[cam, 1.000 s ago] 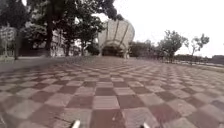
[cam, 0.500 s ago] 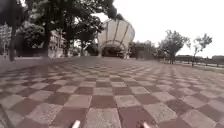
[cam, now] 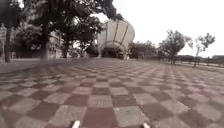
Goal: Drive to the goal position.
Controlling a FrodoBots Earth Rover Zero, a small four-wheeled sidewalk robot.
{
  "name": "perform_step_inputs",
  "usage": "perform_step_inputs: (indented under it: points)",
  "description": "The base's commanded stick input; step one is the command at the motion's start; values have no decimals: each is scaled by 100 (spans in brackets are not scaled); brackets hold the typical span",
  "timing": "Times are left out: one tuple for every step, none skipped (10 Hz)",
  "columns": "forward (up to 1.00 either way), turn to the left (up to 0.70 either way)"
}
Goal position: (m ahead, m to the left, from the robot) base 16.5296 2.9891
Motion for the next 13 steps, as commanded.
perform_step_inputs:
  points:
    - [70, 0]
    - [70, 0]
    - [70, 0]
    - [70, 0]
    - [70, 0]
    - [70, 0]
    - [70, 0]
    - [70, 0]
    - [70, 0]
    - [70, 0]
    - [70, 0]
    - [70, 0]
    - [70, 0]
